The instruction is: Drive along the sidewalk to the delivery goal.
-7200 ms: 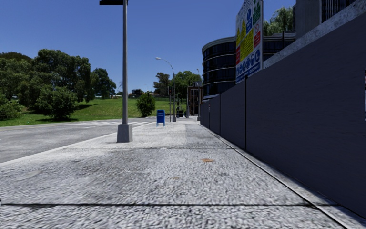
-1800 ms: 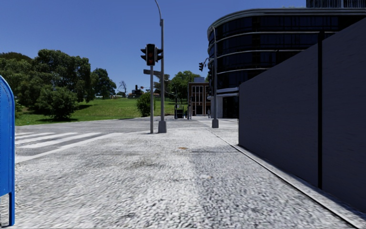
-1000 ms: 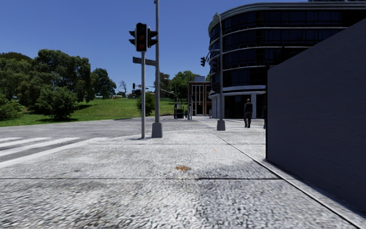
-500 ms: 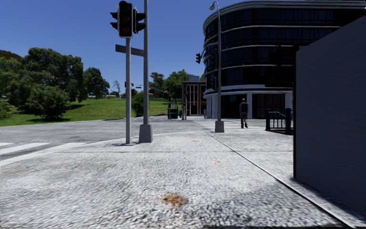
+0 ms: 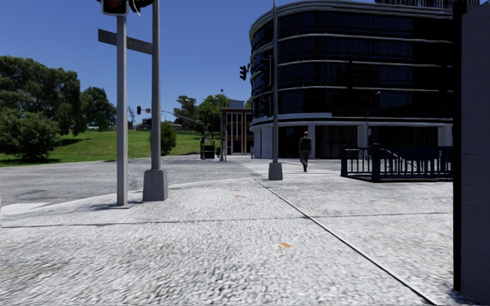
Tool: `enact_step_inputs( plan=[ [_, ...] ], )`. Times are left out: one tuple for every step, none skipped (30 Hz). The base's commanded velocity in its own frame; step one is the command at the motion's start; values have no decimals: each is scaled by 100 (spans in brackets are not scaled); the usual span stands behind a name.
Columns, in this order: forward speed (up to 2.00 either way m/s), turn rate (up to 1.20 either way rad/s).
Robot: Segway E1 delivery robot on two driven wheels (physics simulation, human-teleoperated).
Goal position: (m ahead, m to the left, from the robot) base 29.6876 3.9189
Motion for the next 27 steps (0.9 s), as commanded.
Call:
enact_step_inputs(
  plan=[
    [200,-38],
    [200,-38],
    [200,-38],
    [200,-38],
    [200,-38],
    [200,-38],
    [200,-38],
    [200,-38],
    [200,-38],
    [200,-38],
    [200,-38],
    [200,-38],
    [200,-38],
    [200,-38],
    [200,-38],
    [200,-38],
    [200,-38],
    [200,-38],
    [200,-38],
    [200,-38],
    [200,-38],
    [200,-38],
    [200,-38],
    [200,-38],
    [200,-38],
    [200,-38],
    [200,-38]
  ],
)
